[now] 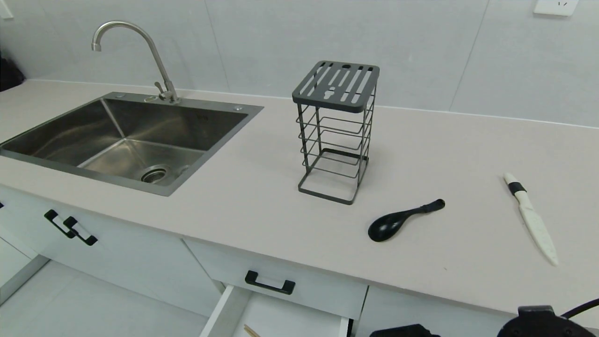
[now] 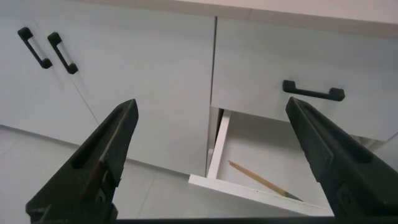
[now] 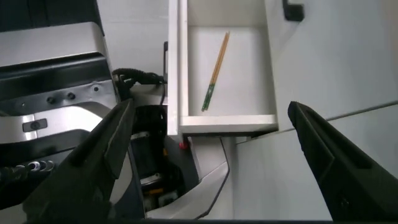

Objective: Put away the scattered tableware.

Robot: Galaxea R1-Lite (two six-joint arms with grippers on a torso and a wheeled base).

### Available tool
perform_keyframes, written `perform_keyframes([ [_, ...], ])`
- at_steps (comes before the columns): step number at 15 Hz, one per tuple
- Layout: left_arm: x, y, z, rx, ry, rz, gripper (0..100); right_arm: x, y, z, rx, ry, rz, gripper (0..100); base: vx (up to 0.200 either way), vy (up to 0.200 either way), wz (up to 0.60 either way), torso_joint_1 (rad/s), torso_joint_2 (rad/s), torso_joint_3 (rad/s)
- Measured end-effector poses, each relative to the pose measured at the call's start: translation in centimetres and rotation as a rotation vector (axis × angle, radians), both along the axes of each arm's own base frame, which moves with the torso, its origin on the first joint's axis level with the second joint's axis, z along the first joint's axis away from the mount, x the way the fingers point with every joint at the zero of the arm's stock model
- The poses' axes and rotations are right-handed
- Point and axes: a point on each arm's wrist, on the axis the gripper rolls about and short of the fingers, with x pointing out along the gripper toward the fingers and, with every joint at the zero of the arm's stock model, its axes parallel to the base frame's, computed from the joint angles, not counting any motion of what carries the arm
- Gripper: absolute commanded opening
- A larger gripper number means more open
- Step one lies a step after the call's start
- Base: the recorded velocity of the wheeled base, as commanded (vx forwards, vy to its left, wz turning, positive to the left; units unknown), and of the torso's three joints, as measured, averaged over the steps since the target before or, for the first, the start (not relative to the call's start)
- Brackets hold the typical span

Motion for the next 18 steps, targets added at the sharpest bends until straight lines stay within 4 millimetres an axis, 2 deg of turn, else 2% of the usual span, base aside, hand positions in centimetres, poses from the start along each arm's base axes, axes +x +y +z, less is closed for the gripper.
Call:
perform_keyframes([
  [2, 0.0, 0.0, 0.0, 0.0, 0.0, -0.001, 100, 1.2, 0.0, 0.8, 0.027, -0.015, -0.051, 100, 0.0, 0.0, 0.0, 0.285, -0.52, -0.249],
  [5, 0.0, 0.0, 0.0, 0.0, -0.001, -0.001, 100, 4.2, -0.5, 2.4, 0.043, -0.101, -0.185, 100, 0.0, 0.0, 0.0, 0.289, -0.54, -0.253],
  [8, 0.0, 0.0, 0.0, 0.0, 0.0, 0.0, 100, 6.1, -1.0, 2.8, 0.03, -0.141, -0.269, 100, 0.0, 0.0, 0.0, 0.299, -0.55, -0.273],
  [15, 0.0, 0.0, 0.0, 0.0, -0.002, -0.001, 100, 7.9, -1.5, 0.6, -0.001, -0.043, -0.288, 100, 0.0, 0.0, 0.0, 0.283, -0.55, -0.27],
  [18, 0.0, 0.0, 0.0, 0.0, -0.001, 0.0, 100, 8.4, -2.1, -0.6, -0.004, -0.015, -0.285, 100, 0.0, 0.0, 0.0, 0.062, -0.12, -0.059],
])
